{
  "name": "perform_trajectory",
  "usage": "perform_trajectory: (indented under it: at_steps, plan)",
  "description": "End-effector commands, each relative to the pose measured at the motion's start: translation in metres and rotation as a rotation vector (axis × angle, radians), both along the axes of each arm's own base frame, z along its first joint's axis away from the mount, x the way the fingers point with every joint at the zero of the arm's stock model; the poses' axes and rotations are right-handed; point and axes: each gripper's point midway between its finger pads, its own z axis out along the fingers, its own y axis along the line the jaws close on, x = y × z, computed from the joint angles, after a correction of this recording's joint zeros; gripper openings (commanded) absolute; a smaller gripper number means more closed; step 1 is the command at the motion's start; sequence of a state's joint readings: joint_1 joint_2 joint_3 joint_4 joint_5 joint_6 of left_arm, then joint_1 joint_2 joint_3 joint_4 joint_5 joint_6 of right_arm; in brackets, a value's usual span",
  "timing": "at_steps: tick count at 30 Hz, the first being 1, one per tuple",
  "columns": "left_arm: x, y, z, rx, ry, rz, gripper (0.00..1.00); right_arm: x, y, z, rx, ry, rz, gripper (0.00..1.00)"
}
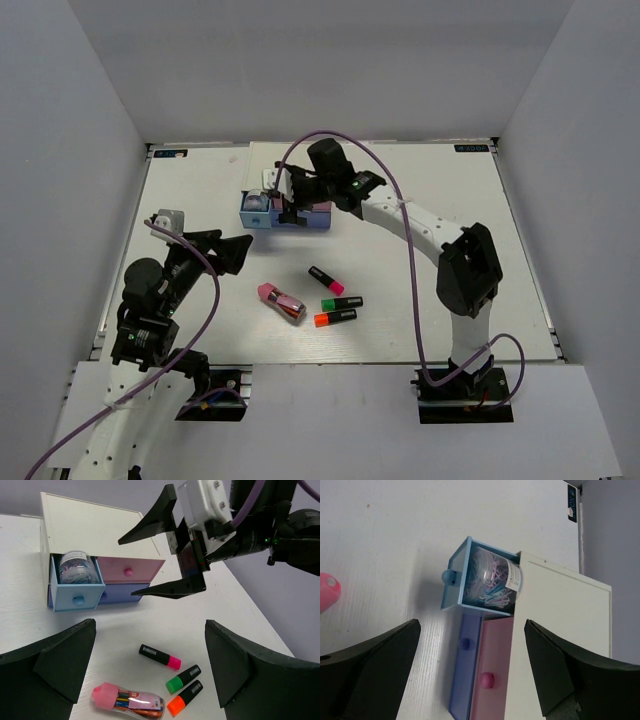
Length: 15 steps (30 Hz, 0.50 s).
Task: Sort the stationery into containers
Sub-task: Place the stationery into the container
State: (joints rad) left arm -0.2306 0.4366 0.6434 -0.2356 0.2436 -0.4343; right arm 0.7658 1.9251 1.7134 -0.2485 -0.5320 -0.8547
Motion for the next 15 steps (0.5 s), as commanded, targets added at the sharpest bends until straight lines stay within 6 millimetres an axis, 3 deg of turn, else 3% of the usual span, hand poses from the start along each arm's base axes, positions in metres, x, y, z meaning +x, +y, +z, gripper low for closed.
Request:
perform_trajectory:
  at_steps: [1, 6, 15]
  plan:
    - [0.001, 0.003, -0.001, 0.005, -0.005, 0.016, 1.0, -0.013, 0.016, 0.003, -0.005, -0.008, 0.091, 0.9]
    - [0.001, 0.006, 0.001, 0.003, -0.014, 0.025, 1.0, -0.01, 0.027, -0.012, -0.027, 0.007, 0.104, 0.86]
    - [0.0, 0.004, 0.001, 0.003, -0.014, 0.016, 1.0, -0.004, 0.047, -0.022, -0.029, -0.006, 0.104, 0.89]
